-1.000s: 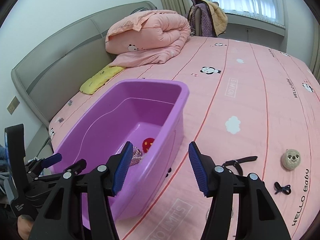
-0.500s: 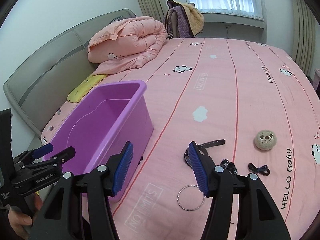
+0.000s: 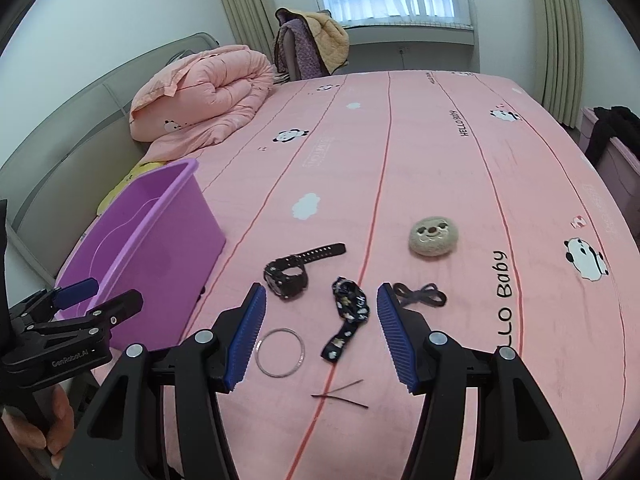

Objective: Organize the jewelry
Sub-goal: 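Move both tools away from the tub back over the remaining jewelry, then move left tool to the large silver bangle while right tool moves to the black bow hair tie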

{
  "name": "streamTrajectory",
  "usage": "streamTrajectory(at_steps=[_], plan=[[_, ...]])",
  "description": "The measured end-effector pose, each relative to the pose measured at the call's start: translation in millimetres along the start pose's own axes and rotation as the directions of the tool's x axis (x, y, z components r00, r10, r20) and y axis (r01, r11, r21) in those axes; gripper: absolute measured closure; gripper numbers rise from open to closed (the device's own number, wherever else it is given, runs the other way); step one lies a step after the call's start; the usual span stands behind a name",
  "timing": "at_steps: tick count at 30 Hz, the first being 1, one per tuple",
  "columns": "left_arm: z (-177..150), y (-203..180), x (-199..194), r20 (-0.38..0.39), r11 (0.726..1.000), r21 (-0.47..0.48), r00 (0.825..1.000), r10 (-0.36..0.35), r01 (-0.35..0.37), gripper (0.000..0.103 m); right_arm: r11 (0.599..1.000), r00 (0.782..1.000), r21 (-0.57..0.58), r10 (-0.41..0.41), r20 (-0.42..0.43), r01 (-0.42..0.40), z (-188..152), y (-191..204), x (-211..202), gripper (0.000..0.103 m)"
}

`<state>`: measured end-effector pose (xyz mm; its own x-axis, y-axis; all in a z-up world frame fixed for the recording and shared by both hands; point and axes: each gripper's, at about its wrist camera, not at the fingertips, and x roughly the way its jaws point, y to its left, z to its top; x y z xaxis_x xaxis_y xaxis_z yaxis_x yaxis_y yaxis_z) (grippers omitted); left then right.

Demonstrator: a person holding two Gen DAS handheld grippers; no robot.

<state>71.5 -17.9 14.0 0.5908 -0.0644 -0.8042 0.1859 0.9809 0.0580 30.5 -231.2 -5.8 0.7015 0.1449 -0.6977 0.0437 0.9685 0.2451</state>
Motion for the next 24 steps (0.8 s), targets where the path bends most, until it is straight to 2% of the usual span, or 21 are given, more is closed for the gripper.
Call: streamTrajectory(at_steps=[6, 11, 13, 17, 24], plan=[[-17, -33, 21, -0.041, 0.999, 0.045, 0.999, -0.025, 0.027, 0.02, 0.998, 0.999, 0.038, -0.042, -0.026, 0.043, -27, -49, 4, 0.045], [-32, -47, 47, -0.079, 0.998, 0.04, 0.996, -0.038, 0.041, 0.02, 0.995, 0.996, 0.062, -0.069, -0.06, 0.072, -51, -77, 11, 0.045], [-41, -50, 59, -0.101, 0.998, 0.037, 0.994, -0.046, 0.05, 0.019, 0.994, 0.996, 0.089, -0.059, -0.073, 0.066, -64, -86, 15, 0.039], [-59, -51, 83, -0.15, 0.996, 0.045, 0.987, -0.065, 0.073, 0.018, 0.993, 0.995, 0.107, -0.042, -0.096, 0.052, -84, -90, 22, 0.039], [-78, -38, 110, -0.174, 0.997, 0.048, 0.983, -0.052, 0.061, 0.018, 0.994, 0.992, 0.104, -0.021, -0.126, 0.034, -110, -71, 48, 0.039]])
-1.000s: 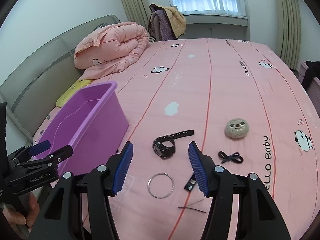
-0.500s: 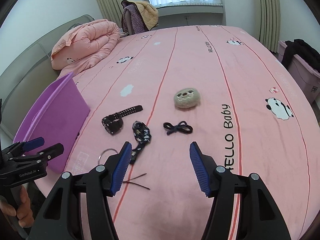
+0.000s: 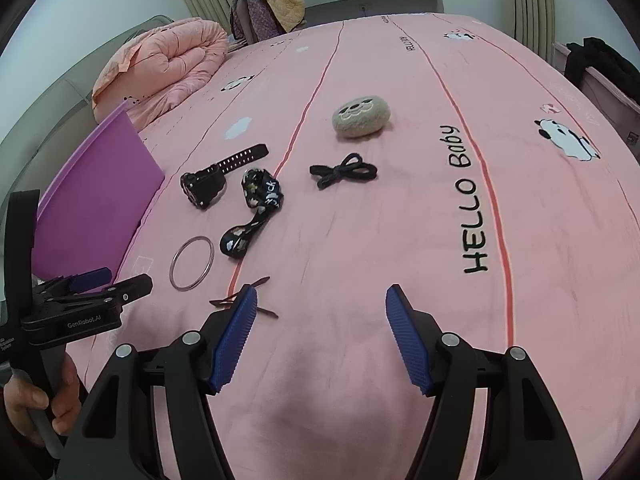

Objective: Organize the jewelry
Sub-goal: 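Move left tool to the large silver bangle while right tool moves to the black bow hair tie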

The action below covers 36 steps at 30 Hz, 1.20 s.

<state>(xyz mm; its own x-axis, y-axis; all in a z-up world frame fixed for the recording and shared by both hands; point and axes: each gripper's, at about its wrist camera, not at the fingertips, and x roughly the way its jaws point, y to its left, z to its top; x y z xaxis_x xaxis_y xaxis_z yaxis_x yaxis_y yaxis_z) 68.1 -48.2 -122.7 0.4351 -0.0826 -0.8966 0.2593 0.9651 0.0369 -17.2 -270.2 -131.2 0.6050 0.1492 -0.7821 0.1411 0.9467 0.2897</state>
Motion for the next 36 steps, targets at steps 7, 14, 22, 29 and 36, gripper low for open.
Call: streamTrajectory(at_steps=[7, 14, 22, 29, 36], plan=[[2, 9, 16, 0.003, 1.0, -0.021, 1.0, -0.006, 0.007, 0.018, 1.0, 1.0, 0.008, -0.015, -0.006, 0.015, 3, 8, 23, 0.039], [1, 11, 36, -0.021, 0.998, -0.053, 0.999, -0.028, 0.026, 0.018, 0.999, 0.999, 0.0, -0.04, 0.012, 0.04, 11, 3, 32, 0.039], [8, -9, 49, -0.033, 0.998, -0.023, 0.998, -0.055, 0.054, 0.017, 0.997, 0.998, 0.028, -0.066, 0.016, 0.065, 26, -14, 45, 0.039], [14, -12, 67, -0.058, 0.998, -0.037, 0.997, -0.054, 0.052, 0.017, 0.995, 0.996, 0.028, -0.093, 0.014, 0.093, 44, -22, 56, 0.039], [15, -13, 72, -0.051, 0.998, -0.044, 0.998, -0.046, 0.044, 0.012, 0.993, 0.993, -0.008, -0.121, 0.0, 0.121, 65, -25, 76, 0.039]])
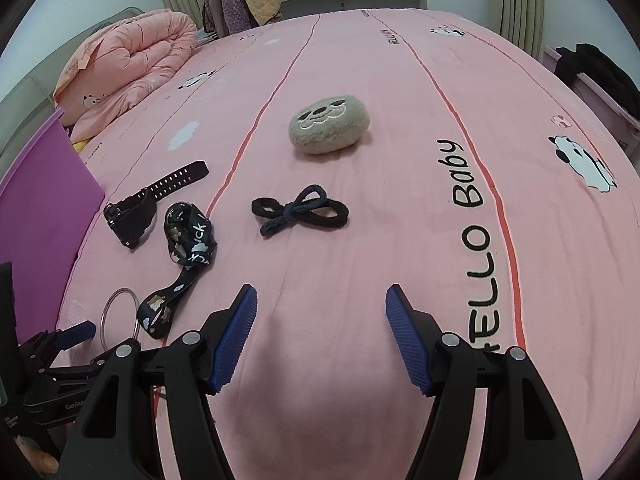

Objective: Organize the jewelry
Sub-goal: 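Move left tool to the large silver bangle while right tool moves to the black bow hair tie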

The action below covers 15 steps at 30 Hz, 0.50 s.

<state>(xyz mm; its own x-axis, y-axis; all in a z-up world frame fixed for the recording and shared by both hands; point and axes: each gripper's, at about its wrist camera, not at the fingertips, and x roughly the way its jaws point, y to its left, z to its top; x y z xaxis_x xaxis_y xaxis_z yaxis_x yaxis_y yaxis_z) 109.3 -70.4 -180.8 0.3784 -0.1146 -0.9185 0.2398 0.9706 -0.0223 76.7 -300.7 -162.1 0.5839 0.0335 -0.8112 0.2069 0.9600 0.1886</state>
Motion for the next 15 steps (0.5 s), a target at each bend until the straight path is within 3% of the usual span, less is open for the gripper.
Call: streamTrajectory(at_steps=[7, 15], plan=[[5, 1, 6, -0.001, 1.0, -0.017, 1.0, 0.001, -0.001, 0.008, 0.998, 1.0, -0.063, 0.017, -0.002, -0.017, 25, 12, 19, 0.039], [6, 3, 10, 0.004, 1.0, -0.027, 1.0, -0.003, 0.004, 0.006, 0.99, 0.998, -0.133, -0.048, -0.043, 0.042, 45, 24, 49, 0.039]])
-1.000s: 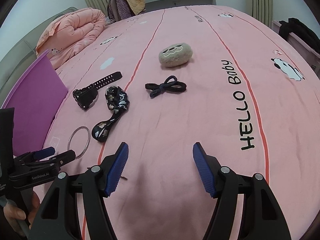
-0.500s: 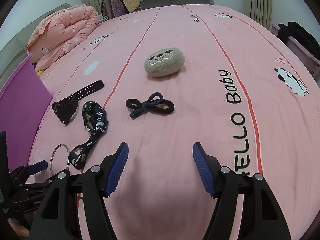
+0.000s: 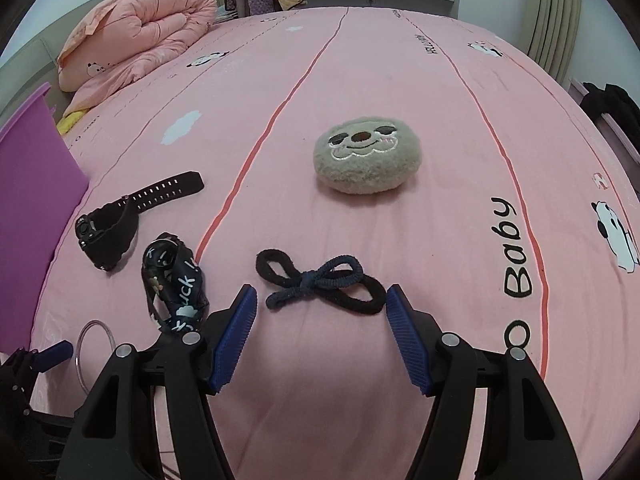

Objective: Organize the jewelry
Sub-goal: 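Move left tool to the large silver bangle while right tool moves to the black bow hair tie, then close right tool on the black bow hair tie and lift while left tool grips the silver bangle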

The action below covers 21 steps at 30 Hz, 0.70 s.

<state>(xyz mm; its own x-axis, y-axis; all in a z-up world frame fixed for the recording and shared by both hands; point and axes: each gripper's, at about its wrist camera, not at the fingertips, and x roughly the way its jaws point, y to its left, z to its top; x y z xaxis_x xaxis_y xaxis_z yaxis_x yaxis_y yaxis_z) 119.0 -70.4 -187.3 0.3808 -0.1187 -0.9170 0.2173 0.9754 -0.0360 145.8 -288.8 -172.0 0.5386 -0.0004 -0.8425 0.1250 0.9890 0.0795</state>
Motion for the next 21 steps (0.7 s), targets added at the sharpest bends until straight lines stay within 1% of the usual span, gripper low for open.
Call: streamTrajectory(at_steps=[5, 8, 13, 16, 17, 18, 19, 20, 21], plan=[[0, 0, 2, 0.006, 1.0, 0.002, 1.0, 0.003, -0.003, 0.006, 0.999, 0.999, -0.015, -0.028, -0.025, 0.028, 3, 2, 17, 0.039], [1, 0, 4, 0.008, 1.0, -0.007, 1.0, 0.006, -0.006, 0.005, 0.999, 0.999, -0.021, -0.039, -0.013, 0.038, 3, 3, 21, 0.038], [0, -1, 4, 0.014, 1.0, -0.021, 1.0, 0.02, -0.019, 0.006, 0.999, 0.999, -0.011, -0.036, 0.009, 0.036, 2, 2, 21, 0.038], [-1, -1, 4, 0.017, 0.999, -0.026, 1.0, 0.02, -0.02, 0.007, 0.999, 0.999, -0.013, -0.043, 0.012, 0.043, 0, 2, 19, 0.045], [-1, -1, 3, 0.017, 0.999, -0.026, 1.0, 0.021, -0.02, 0.007, 0.999, 0.999, -0.013, -0.046, 0.01, 0.046, 0, 2, 18, 0.049], [-2, 0, 2, 0.019, 0.999, -0.027, 1.0, 0.022, -0.021, 0.009, 0.998, 0.998, -0.011, -0.062, 0.004, 0.062, 0, 1, 19, 0.056], [-2, 1, 2, 0.022, 0.999, -0.03, 1.0, 0.022, -0.022, 0.012, 0.997, 0.997, -0.008, -0.075, -0.002, 0.075, 0, 1, 19, 0.06], [-3, 2, 1, 0.026, 0.999, -0.034, 0.999, 0.02, -0.019, 0.013, 0.997, 0.997, 0.004, -0.075, -0.006, 0.075, 1, -1, 18, 0.064], [-3, 4, 0, 0.03, 0.999, -0.039, 0.999, 0.021, -0.02, 0.017, 0.997, 0.997, 0.019, -0.073, -0.011, 0.074, 1, -2, 18, 0.069]])
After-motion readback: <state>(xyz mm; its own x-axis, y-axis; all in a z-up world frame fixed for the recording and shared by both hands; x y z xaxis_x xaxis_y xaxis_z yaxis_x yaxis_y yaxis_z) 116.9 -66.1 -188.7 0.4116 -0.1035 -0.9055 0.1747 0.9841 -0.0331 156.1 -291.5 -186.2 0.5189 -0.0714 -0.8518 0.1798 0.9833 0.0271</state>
